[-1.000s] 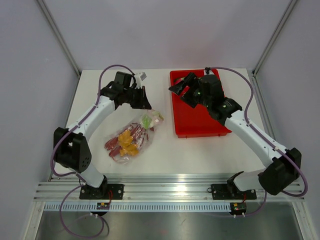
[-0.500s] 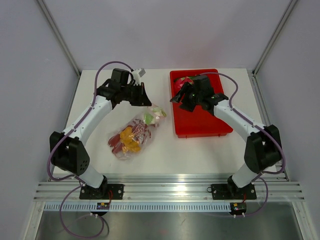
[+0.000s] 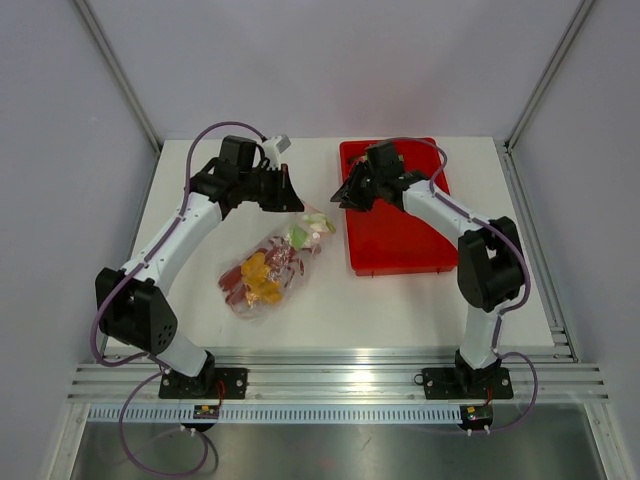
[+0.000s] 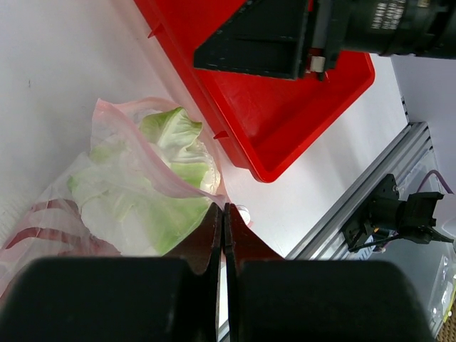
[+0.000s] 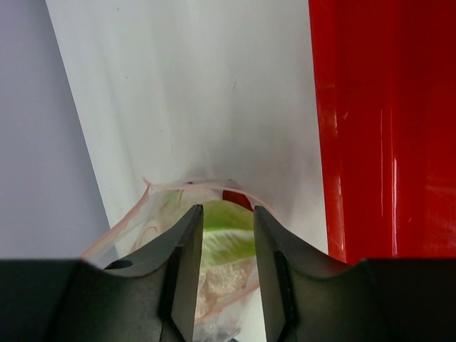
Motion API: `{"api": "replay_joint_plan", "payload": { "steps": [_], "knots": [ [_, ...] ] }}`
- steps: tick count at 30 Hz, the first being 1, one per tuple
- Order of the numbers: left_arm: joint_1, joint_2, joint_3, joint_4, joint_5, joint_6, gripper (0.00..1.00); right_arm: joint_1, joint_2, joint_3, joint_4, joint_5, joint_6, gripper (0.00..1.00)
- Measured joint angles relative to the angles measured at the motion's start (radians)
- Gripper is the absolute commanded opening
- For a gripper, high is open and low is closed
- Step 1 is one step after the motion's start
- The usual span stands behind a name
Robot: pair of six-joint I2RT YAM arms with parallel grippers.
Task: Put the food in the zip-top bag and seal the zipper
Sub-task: Adjust the zipper food storage bag at the center of the board.
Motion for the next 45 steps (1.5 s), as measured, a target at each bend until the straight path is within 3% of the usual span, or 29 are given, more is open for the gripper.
{"api": "replay_joint_plan", "payload": {
  "steps": [9,17,36,39,41,45],
  "knots": [
    [0.000,-0.016,0.000,0.004,0.012,-0.001,0.00,0.080,0.134,0.093,-0.045,-0.011,-0.042,0.25],
    [0.001,-0.016,-0.008,-0.013,0.010,-0.003,0.00,0.183,0.092,0.047,-0.017,-0.013,-0.037,0.25],
    [0.002,-0.016,-0.006,-0.018,0.029,-0.026,0.00,0.278,0.039,-0.009,0.094,-0.086,0.040,0.25],
    [0.002,-0.016,-0.005,-0.019,0.031,-0.026,0.00,0.278,0.033,-0.011,0.089,-0.073,0.032,0.32],
    [0.002,-0.016,-0.002,-0.018,0.040,-0.026,0.00,0.278,0.015,-0.025,0.080,-0.044,0.028,0.47],
    [-0.002,-0.018,0.011,-0.014,0.056,-0.022,0.00,0.278,-0.073,-0.076,0.019,0.053,0.010,0.61]
  ]
}}
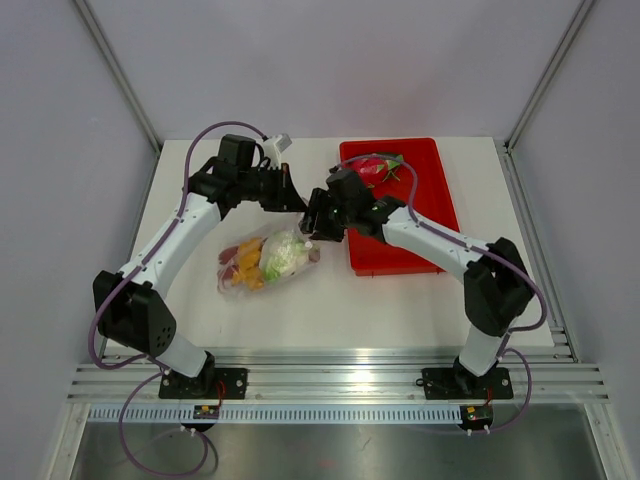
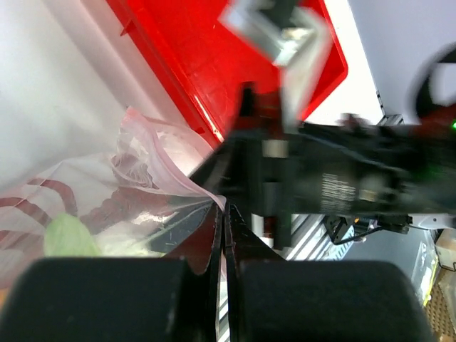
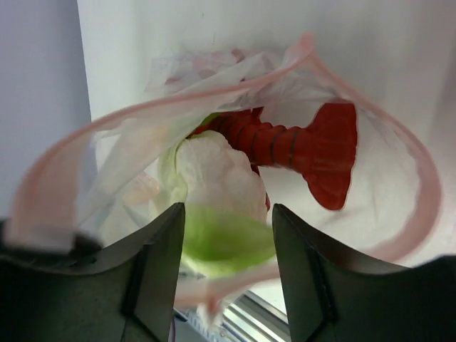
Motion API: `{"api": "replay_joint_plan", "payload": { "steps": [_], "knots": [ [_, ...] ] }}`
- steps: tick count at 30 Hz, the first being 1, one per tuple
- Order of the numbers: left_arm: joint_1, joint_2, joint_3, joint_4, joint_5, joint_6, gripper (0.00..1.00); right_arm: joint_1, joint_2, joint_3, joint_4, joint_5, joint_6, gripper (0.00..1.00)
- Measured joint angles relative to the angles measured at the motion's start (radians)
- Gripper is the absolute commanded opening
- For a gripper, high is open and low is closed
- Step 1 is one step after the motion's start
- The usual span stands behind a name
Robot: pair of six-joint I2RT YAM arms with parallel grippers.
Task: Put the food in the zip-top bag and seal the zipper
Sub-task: Adjust the zipper food storage bag at the center of the board.
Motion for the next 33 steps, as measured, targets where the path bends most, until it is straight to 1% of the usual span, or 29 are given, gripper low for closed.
{"api": "replay_joint_plan", "payload": {
  "steps": [3,5,9,11,14,18,25,27,29,30,32,33],
  "knots": [
    [0.000,0.000,0.000,0.006,0.003,0.003,0.00,-0.006,-0.099,-0.007,-0.048,0.068,-0.019,0.64],
    [0.001,0.000,0.000,0.011,0.003,0.004,0.00,-0.025,-0.160,-0.011,-0.056,0.078,-0.028,0.65],
    [0.001,0.000,0.000,0.020,0.004,0.004,0.00,-0.100,-0.274,-0.036,-0.053,0.086,-0.040,0.69],
    [0.001,0.000,0.000,0.020,0.004,0.004,0.00,-0.140,-0.296,-0.053,-0.057,0.091,-0.053,0.73],
    [0.001,0.000,0.004,0.019,0.005,0.005,0.00,-0.181,-0.279,-0.060,-0.084,0.095,-0.091,0.77],
    [0.001,0.000,0.018,0.019,0.005,0.005,0.00,-0.186,-0.207,-0.061,-0.125,0.082,-0.134,0.77],
    [0.001,-0.005,0.042,0.011,0.004,0.013,0.00,-0.186,-0.127,-0.095,-0.125,0.023,-0.140,0.75],
    [0.001,-0.012,0.048,0.006,0.003,0.016,0.00,-0.186,-0.117,-0.096,-0.114,0.005,-0.137,0.74],
    [0.001,-0.023,0.051,0.003,0.004,0.019,0.00,-0.186,-0.106,-0.095,-0.101,-0.012,-0.134,0.67],
    [0.001,-0.029,0.051,0.003,0.004,0.019,0.00,-0.186,-0.093,-0.095,-0.090,-0.021,-0.130,0.58],
    [0.001,-0.041,0.051,0.000,0.004,0.019,0.00,-0.186,-0.074,-0.093,-0.081,-0.036,-0.126,0.44],
    [0.002,-0.048,0.051,-0.003,0.004,0.020,0.00,-0.186,-0.062,-0.093,-0.077,-0.040,-0.124,0.39]
  ]
}}
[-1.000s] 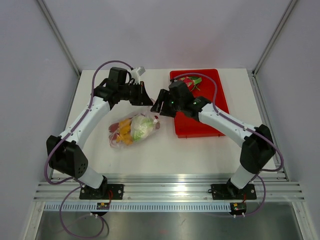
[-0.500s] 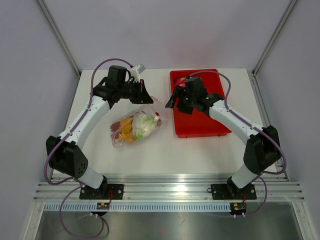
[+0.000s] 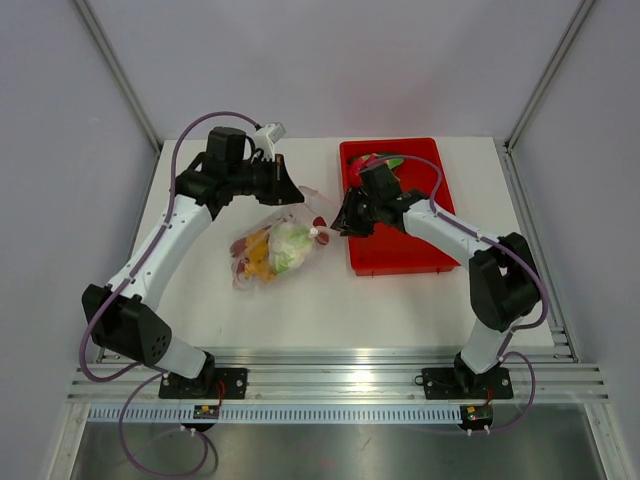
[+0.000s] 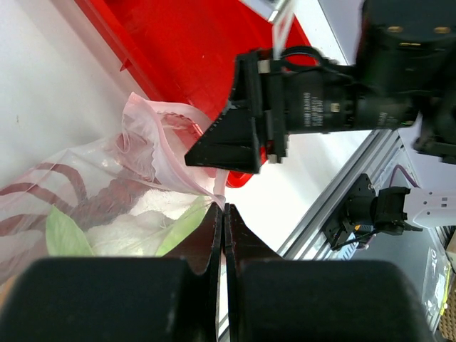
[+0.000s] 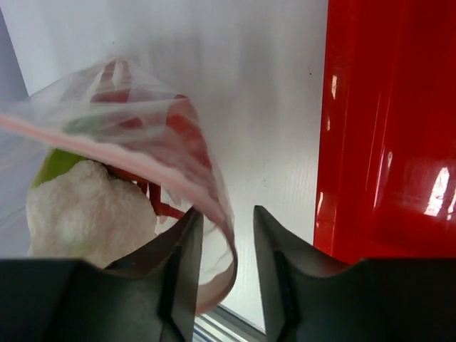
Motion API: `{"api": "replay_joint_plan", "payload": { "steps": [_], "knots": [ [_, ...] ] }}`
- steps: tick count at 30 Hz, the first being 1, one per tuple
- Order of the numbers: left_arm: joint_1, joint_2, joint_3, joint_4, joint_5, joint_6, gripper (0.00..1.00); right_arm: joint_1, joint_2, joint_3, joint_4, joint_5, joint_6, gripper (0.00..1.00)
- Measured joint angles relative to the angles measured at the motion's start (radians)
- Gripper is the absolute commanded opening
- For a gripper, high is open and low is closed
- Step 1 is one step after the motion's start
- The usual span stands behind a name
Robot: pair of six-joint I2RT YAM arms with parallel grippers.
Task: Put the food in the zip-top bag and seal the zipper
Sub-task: Adjust the zipper food storage bag at the center of the board.
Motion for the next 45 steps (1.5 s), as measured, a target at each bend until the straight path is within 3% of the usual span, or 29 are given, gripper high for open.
{"api": "replay_joint_plan", "payload": {
  "steps": [2,5,11,20,24,28,29,30,31,32,36,45],
  "knots": [
    [0.002,-0.012,0.000,-0.008,0.000,0.003,0.00,0.000,0.018,0.003,0.004,-0.007,0.005,0.16],
    [0.006,-0.024,0.000,-0.020,0.000,0.006,0.00,0.000,0.023,0.017,0.000,-0.013,0.015,0.00],
    [0.042,-0.046,0.017,-0.021,-0.001,0.005,0.00,0.002,0.021,0.188,-0.068,-0.014,-0.014,0.00],
    [0.072,-0.096,0.112,-0.066,-0.074,-0.016,0.00,0.082,0.030,0.574,-0.211,-0.014,-0.114,0.00],
    [0.072,-0.125,0.112,-0.087,-0.114,-0.060,0.00,0.096,0.058,0.660,-0.259,-0.015,-0.150,0.00],
    [0.072,-0.164,0.056,-0.066,-0.123,-0.105,0.30,0.095,0.131,0.769,-0.346,-0.021,-0.201,0.00],
    [0.072,-0.169,0.045,-0.068,-0.126,-0.110,0.45,0.095,0.155,0.800,-0.369,-0.028,-0.216,0.00],
    [0.072,-0.170,0.042,-0.071,-0.132,-0.110,0.53,0.095,0.181,0.828,-0.387,-0.041,-0.231,0.00],
    [0.072,-0.169,0.041,-0.071,-0.137,-0.112,0.56,0.095,0.205,0.845,-0.399,-0.051,-0.245,0.00],
    [0.072,-0.168,0.039,-0.073,-0.146,-0.116,0.64,0.095,0.227,0.856,-0.409,-0.065,-0.257,0.00],
    [0.071,-0.168,0.037,-0.096,-0.203,-0.099,0.73,0.095,0.269,0.865,-0.387,-0.127,-0.282,0.00],
    [0.082,-0.168,0.089,-0.186,-0.365,-0.056,0.66,0.095,0.269,0.864,-0.389,-0.181,-0.335,0.00]
  ]
}}
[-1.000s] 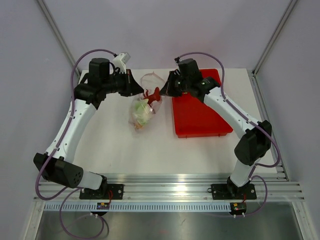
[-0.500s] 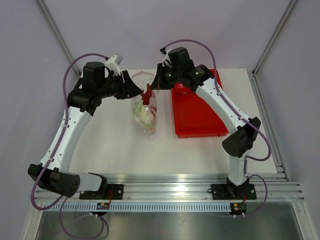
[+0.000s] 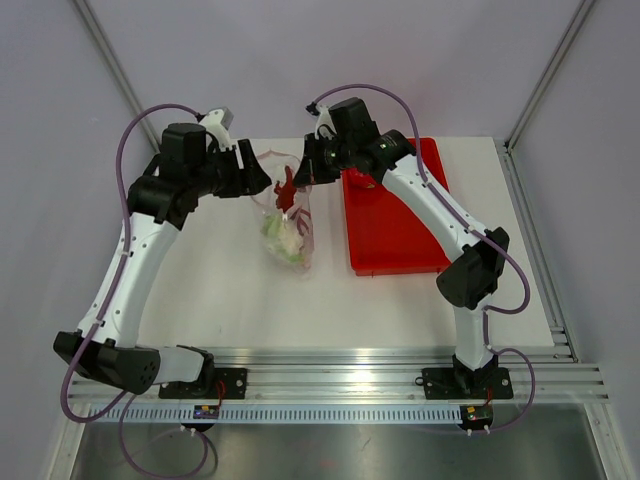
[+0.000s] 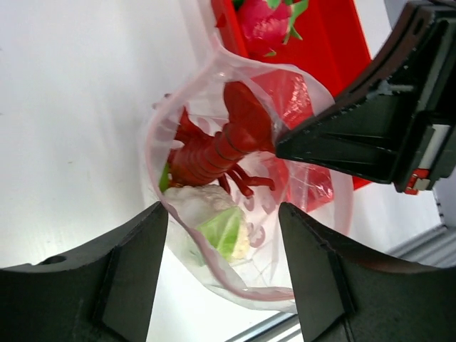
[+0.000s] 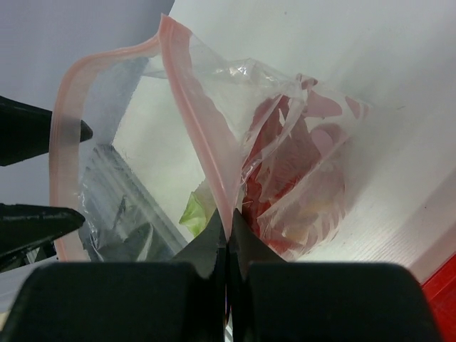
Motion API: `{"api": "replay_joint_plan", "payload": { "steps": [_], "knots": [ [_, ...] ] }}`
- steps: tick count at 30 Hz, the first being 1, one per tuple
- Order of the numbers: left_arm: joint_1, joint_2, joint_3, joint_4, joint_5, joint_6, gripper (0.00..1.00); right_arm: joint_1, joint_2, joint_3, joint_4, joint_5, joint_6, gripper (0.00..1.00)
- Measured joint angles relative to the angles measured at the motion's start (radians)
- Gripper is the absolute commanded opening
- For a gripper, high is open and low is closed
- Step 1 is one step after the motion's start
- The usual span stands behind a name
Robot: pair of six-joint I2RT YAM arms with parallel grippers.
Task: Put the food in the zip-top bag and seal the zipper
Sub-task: Adjust the zipper food storage bag at the center of the board.
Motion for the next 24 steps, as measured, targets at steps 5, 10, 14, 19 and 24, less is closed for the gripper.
{"api": "replay_joint_plan", "payload": {
  "steps": [5,10,14,19,24],
  "knots": [
    [0.000,-0.008,0.015,-0.021,-0.082,0.015,0.71,0.000,0.000,0.000,-0.004,-0.023,-0.017,0.00],
    [0.000,-0.018,0.041,-0.042,-0.135,0.040,0.79,0.000,0.000,0.000,-0.009,-0.045,-0.024,0.00],
    [0.000,-0.016,0.055,-0.046,-0.140,0.054,0.70,0.000,0.000,0.000,-0.014,-0.052,-0.028,0.00],
    [0.000,0.031,0.064,-0.054,-0.104,0.063,0.53,0.000,0.000,0.003,-0.018,-0.053,-0.035,0.00],
    [-0.007,0.111,0.071,-0.064,-0.084,0.060,0.07,0.000,0.000,0.011,-0.040,-0.051,-0.047,0.08]
  ]
}}
